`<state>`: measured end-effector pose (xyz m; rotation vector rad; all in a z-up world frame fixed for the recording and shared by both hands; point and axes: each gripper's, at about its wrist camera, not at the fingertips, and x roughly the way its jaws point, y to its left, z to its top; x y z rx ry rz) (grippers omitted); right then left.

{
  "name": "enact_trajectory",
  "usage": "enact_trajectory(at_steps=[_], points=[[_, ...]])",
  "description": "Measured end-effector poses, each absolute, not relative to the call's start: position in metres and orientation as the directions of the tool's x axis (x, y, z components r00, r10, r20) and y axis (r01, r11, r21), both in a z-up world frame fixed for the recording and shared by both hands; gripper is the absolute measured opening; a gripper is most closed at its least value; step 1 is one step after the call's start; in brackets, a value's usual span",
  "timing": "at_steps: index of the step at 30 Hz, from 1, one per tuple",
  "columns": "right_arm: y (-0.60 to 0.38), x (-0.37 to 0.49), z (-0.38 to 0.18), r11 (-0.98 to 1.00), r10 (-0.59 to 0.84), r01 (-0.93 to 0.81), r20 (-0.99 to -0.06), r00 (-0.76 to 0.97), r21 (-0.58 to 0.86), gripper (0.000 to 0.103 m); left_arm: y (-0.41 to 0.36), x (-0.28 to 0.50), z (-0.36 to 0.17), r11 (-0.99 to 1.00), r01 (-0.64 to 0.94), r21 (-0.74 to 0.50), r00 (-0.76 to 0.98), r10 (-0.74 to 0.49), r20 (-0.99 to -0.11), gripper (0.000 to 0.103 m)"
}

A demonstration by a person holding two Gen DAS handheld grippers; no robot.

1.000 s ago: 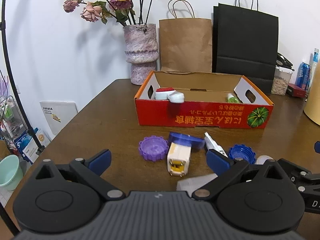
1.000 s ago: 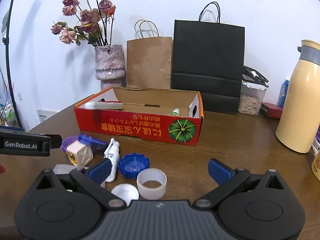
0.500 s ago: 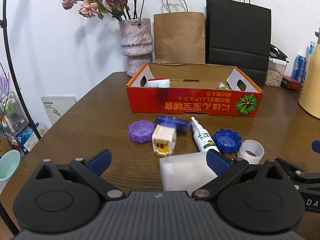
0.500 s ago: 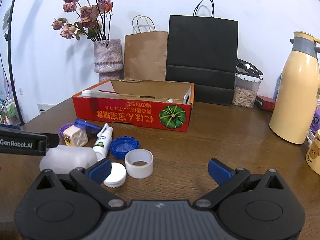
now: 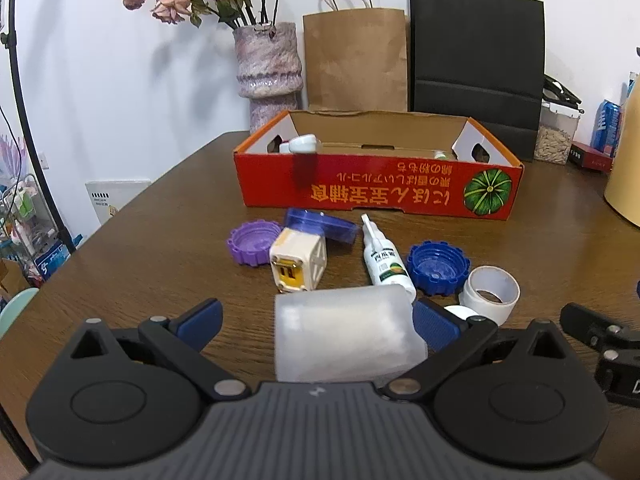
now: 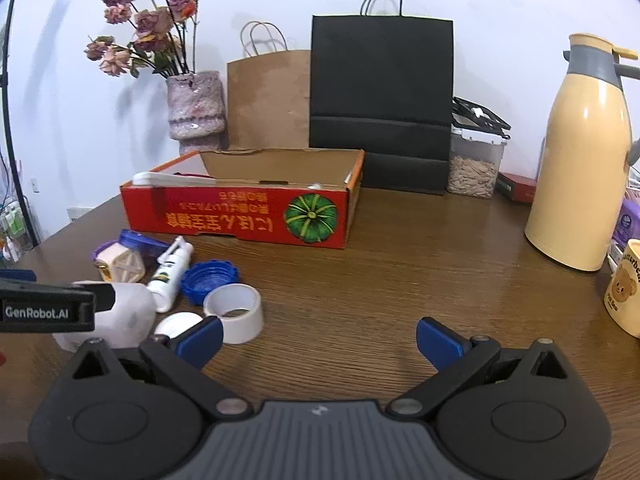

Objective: Organize rigid objects
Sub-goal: 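Withdraw both tools from the box toward the remaining items, then grasp the white plastic container with the left gripper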

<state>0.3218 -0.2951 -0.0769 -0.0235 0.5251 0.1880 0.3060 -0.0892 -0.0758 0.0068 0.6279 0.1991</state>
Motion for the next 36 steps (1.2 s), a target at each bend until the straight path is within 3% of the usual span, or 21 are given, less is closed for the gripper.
enact_trajectory(at_steps=[7,23,25,26,27,36], points=[[-0.304,0.329,-0.084,0.981,0.191,-0.177,-0.514,0.836,0.076,0.103,-0.096,0.309,-0.084,0.981,-0.192,0.041,0.799,0.18,-0.574,0.103],[-0.299,0.33,-0.097,0.991,0.126,-0.126,-0.532,0.838,0.037,0.103,-0.092,0.329,-0.102,0.971,-0.231,0.064,0.77,0.223,-0.598,0.103],[-0.298,0.331,-0.098,0.992,0.121,-0.127,-0.534,0.837,0.027,0.103,-0.088,0.332,-0.104,0.975,-0.22,0.04,0.764,0.198,-0.614,0.098],[-0.297,0.331,-0.098,0.992,0.12,-0.127,-0.534,0.837,0.024,0.103,-0.086,0.332,-0.104,0.977,-0.211,0.022,0.765,0.179,-0.619,0.086],[-0.296,0.331,-0.098,0.992,0.12,-0.127,-0.534,0.837,0.023,0.103,-0.085,0.331,-0.104,0.979,-0.205,0.014,0.766,0.17,-0.62,0.084],[-0.294,0.329,-0.099,0.992,0.116,-0.126,-0.521,0.846,0.017,0.103,-0.081,0.326,-0.101,0.985,-0.167,0.04,0.787,0.157,-0.597,0.083]])
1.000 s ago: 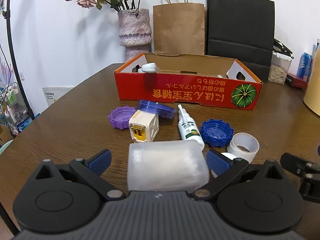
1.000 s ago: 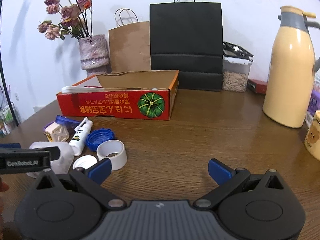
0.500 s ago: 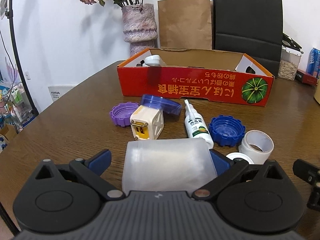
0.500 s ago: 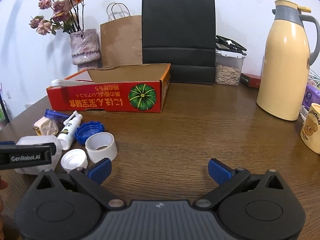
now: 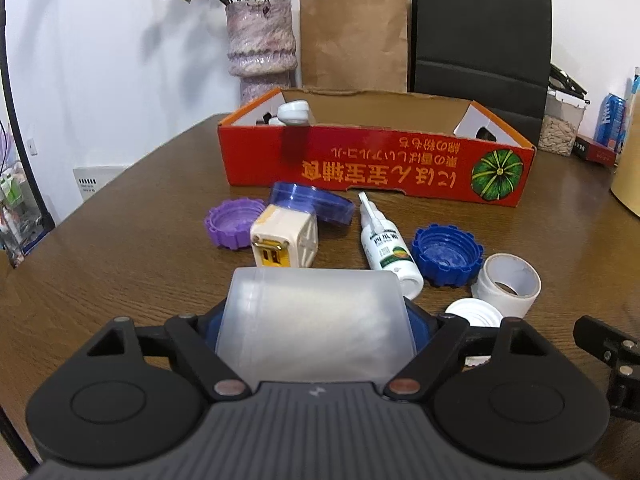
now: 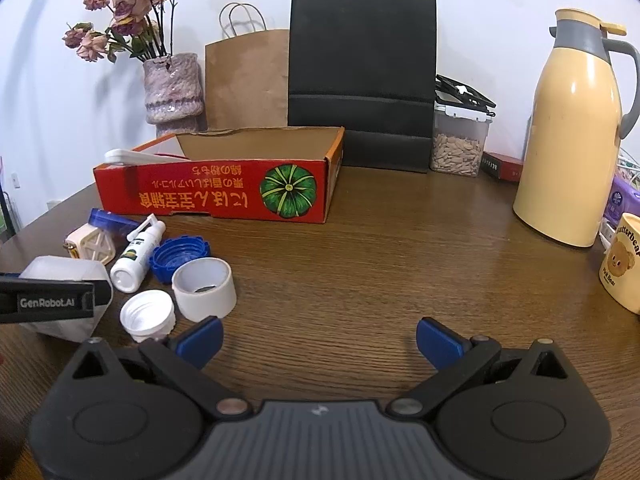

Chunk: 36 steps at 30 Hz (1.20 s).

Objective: Organize rigid objects
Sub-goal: 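Grasp the white plastic container with the left gripper, then grasp the white cap with the right gripper while the left gripper holds the container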

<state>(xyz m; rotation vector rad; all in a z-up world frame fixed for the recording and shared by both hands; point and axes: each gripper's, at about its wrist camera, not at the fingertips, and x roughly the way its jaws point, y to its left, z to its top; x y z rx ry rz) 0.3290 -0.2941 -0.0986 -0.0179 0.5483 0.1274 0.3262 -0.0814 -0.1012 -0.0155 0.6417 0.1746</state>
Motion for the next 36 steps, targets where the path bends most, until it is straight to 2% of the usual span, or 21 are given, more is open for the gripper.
enact_trajectory(at_steps=[14,29,32,36], points=[[-0.274,0.324,-0.096,0.99,0.13,-0.144,-0.501,0.856,0.01,0.103,-0.046,0.314,-0.089,0.989,-0.145,0.029,0.837,0.138,-0.529,0.083],[-0.225,0.322,-0.097,0.979,0.172,-0.204,-0.523,0.835,-0.004,0.103,-0.006,0.308,-0.084,0.99,-0.14,0.007,0.854,0.124,-0.505,0.083],[-0.215,0.324,-0.099,0.976,0.178,-0.219,-0.539,0.823,-0.013,0.098,-0.001,0.307,-0.083,0.991,-0.136,0.003,0.858,0.12,-0.499,0.083],[-0.201,0.329,-0.101,0.971,0.189,-0.24,-0.571,0.799,-0.014,0.081,0.004,0.306,-0.082,0.991,-0.132,-0.003,0.86,0.113,-0.497,0.083]])
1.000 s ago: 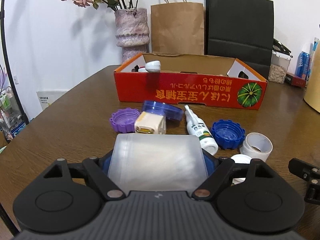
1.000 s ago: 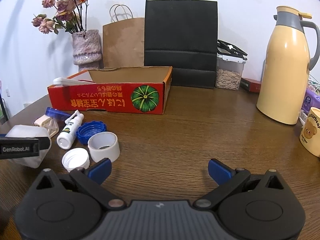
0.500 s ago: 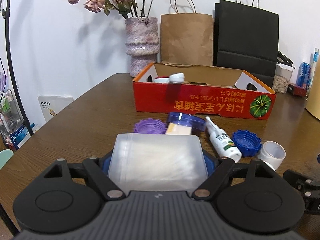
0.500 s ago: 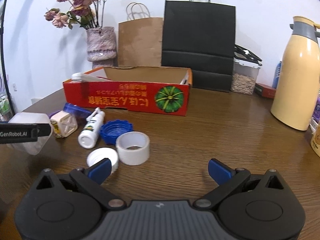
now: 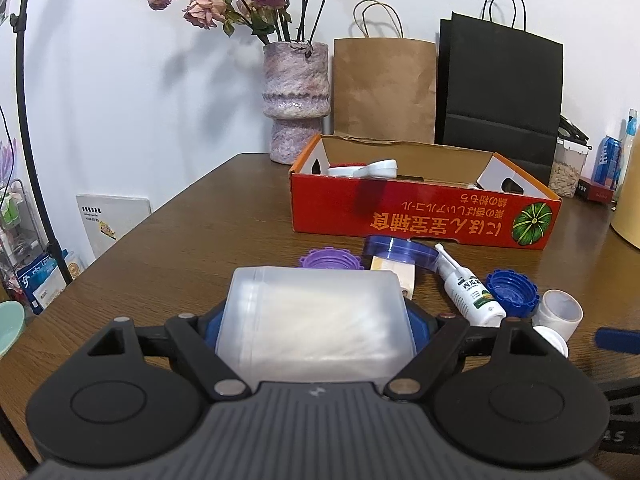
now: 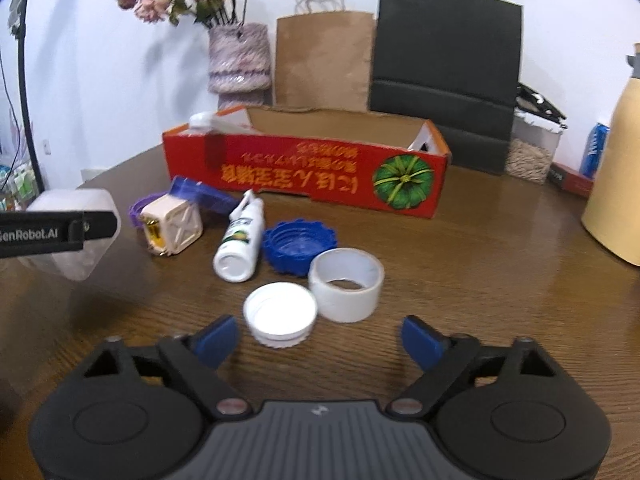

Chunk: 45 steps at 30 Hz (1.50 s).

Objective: Organize rigid objects
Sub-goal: 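Grasp the white cap with the right gripper while the left gripper holds the container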

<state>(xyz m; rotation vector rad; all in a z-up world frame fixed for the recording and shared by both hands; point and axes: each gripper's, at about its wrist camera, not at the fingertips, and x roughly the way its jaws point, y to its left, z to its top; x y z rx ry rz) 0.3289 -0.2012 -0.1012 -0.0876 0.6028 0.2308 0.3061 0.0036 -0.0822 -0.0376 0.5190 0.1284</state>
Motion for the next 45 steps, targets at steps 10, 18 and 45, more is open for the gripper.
enact_trajectory(at_steps=[10,18,45], points=[[-0.187,0.336,-0.102,0.97,0.209,-0.243,-0.568,0.796,0.016,0.039,0.005,0.304,-0.082,0.992,-0.125,-0.013,0.863,0.102,-0.494,0.083],[-0.192,0.326,-0.096,0.976,0.197,-0.219,-0.506,0.84,0.017,0.039,0.005,0.303,-0.082,0.992,-0.123,-0.014,0.865,0.1,-0.491,0.083],[-0.194,0.317,-0.045,0.973,0.223,-0.229,-0.313,0.923,0.017,0.039,-0.021,0.314,-0.031,0.997,-0.07,-0.023,0.906,0.053,-0.419,0.084]])
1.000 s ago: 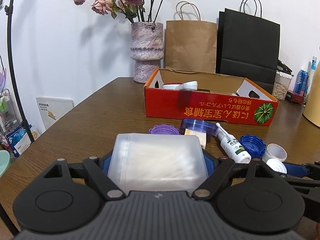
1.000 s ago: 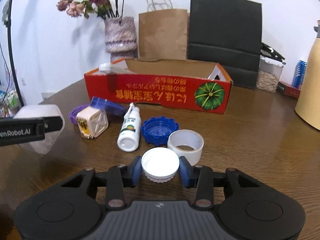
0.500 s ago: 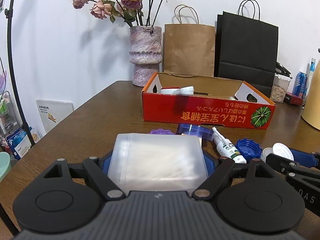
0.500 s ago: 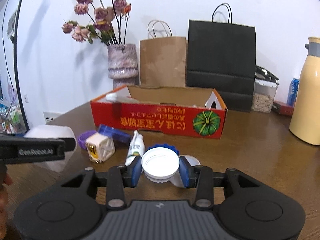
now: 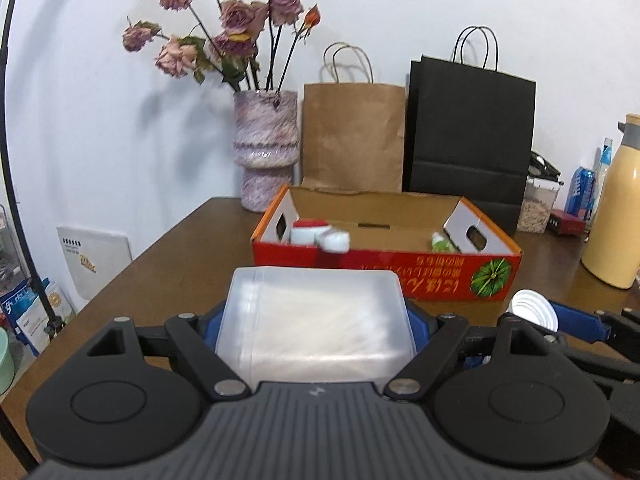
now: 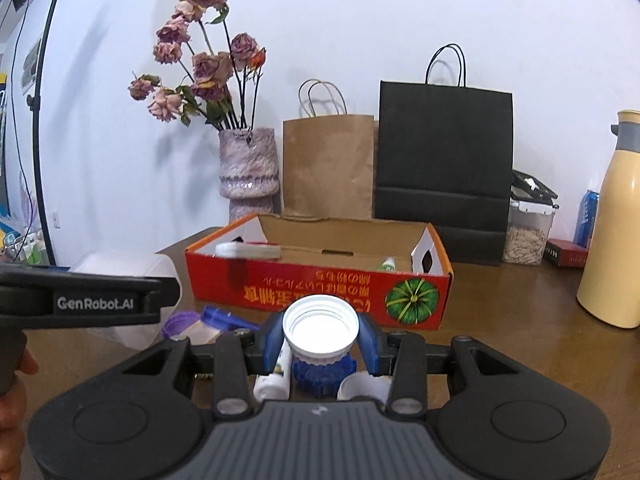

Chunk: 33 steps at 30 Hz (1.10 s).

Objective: Organize rigid objects
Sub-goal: 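Grasp the white cap with the right gripper while the left gripper holds the container, then carry the white container and white cap with both grippers over the red box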

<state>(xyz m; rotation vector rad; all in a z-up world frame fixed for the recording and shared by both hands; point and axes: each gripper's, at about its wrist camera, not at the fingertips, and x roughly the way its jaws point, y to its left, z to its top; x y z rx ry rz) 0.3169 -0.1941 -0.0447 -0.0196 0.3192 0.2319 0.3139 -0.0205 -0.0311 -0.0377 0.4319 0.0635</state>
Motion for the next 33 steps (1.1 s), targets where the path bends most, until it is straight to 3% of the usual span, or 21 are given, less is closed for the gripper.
enact_trajectory(at_steps=[33], points=[[-0.205,0.41,-0.018,0.98,0.19,-0.198,-0.256,0.948,-0.005,0.039,-0.044,0.415,-0.002,0.995,-0.068,-0.072,0.919,0.034,-0.394,0.084]])
